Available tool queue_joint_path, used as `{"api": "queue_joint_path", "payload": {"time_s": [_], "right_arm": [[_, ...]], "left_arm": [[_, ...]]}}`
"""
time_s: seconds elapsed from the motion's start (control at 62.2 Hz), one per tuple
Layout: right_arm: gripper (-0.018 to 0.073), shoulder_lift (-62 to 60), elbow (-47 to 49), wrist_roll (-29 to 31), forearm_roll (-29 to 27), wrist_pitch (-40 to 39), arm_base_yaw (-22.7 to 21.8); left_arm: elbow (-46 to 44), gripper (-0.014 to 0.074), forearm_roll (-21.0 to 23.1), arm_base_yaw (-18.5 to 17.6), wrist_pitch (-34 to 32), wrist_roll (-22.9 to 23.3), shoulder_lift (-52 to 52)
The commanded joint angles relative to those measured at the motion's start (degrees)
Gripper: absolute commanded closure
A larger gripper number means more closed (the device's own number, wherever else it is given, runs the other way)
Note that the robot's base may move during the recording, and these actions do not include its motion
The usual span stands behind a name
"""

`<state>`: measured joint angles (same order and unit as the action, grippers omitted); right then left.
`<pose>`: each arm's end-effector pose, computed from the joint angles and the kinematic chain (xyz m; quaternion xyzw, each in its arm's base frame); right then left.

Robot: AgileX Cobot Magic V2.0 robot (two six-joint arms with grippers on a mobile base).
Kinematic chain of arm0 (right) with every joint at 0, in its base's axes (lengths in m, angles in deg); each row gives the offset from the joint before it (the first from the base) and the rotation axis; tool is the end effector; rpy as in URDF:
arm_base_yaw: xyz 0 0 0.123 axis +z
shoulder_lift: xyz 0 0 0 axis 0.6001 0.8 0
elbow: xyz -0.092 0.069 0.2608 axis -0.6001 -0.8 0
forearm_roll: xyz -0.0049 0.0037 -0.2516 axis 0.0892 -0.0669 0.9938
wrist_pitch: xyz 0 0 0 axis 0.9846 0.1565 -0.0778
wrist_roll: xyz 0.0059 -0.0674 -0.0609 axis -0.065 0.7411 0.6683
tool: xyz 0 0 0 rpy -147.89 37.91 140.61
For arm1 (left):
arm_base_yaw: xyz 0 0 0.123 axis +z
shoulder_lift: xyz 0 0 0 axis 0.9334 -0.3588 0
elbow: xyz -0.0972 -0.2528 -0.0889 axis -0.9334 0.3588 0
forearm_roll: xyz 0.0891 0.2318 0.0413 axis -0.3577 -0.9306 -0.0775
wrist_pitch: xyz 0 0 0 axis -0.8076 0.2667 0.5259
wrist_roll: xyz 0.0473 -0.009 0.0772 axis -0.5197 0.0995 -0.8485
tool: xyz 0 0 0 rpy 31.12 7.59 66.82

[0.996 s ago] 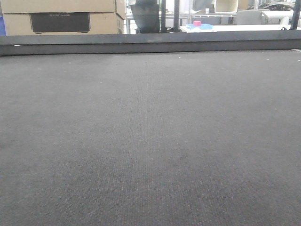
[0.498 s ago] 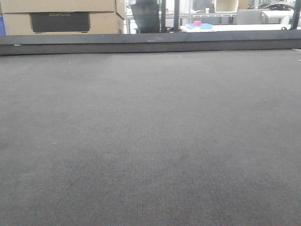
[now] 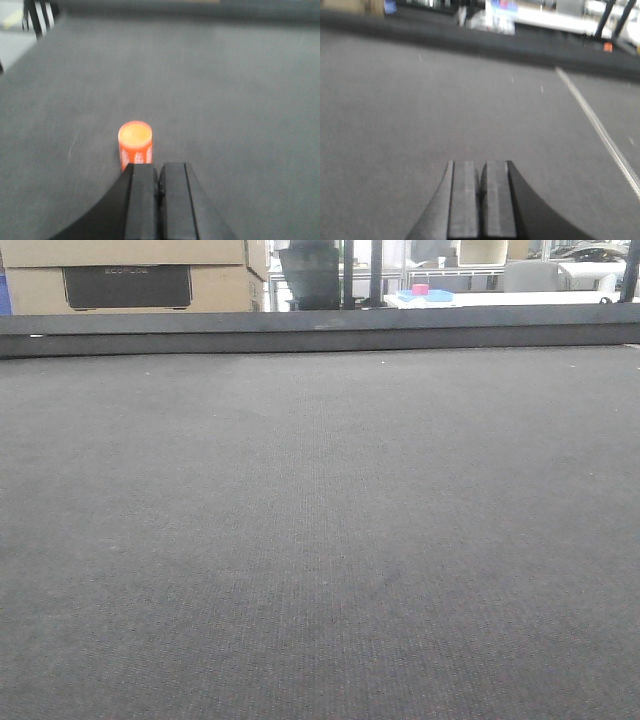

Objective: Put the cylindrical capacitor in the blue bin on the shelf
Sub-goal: 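Lower both grippers toward the capacitors lying on the grey table, then close left gripper on orange capacitor and right gripper on brown capacitor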

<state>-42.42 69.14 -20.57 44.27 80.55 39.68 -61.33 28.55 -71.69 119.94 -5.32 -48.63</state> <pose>0.0641 0.0032 0.3043 -0.0718 0.7787 -0.0268 0.6227 0.0719 -0.0001 0.3284 0.0076 0.8284 0.0004 0.5600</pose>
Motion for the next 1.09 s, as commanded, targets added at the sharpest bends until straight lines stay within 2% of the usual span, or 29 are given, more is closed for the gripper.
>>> {"api": "queue_joint_path", "payload": {"time_s": [0.0, 0.112, 0.37, 0.466, 0.546, 0.643, 0.948, 1.012, 1.077], "right_arm": [[0.0722, 7.3, 5.9, -0.2, 1.8, 5.4, -0.2], [0.0722, 17.2, 13.1, -0.2, 1.8, 11.8, -0.2], [0.0722, 35.8, 24.0, -0.2, -0.4, 16.6, -0.2], [0.0722, 39.5, 25.1, -0.2, -2.4, 16.5, -0.2], [0.0721, 43.0, 26.2, -6.3, -2.6, 18.6, -0.7], [0.0721, 48.5, 28.7, -11.5, -2.5, 24.1, -2.7], [0.0719, 62.6, 34.1, -11.6, -3.0, 26.4, -9.6], [0.0675, 64.6, 35.0, -11.6, -2.5, 26.4, -9.7], [0.0580, 66.5, 35.4, -11.6, -2.5, 26.5, -9.7]], "left_arm": [[-6.8, 0.0707, 0.0, 0.1, 7.5, -3.2, -8.7], [-14.4, 0.0707, 0.0, 0.1, 12.8, -3.5, -18.9], [-23.6, 0.0707, 0.2, 0.1, 10.1, -3.5, -34.8], [-25.3, 0.0707, 0.4, 0.1, 9.1, -0.8, -39.0], [-26.6, 0.0707, 0.4, 0.1, 10.3, 0.0, -42.3], [-28.6, 0.0707, 0.4, 0.1, 11.4, 0.4, -45.6], [-30.5, 0.0707, 0.4, 0.1, 10.9, 0.8, -48.6], [-30.5, 0.0707, 0.4, 0.1, 10.9, 0.8, -48.6], [-30.5, 0.0707, 0.4, 0.1, 10.9, 0.8, -48.6]]}}
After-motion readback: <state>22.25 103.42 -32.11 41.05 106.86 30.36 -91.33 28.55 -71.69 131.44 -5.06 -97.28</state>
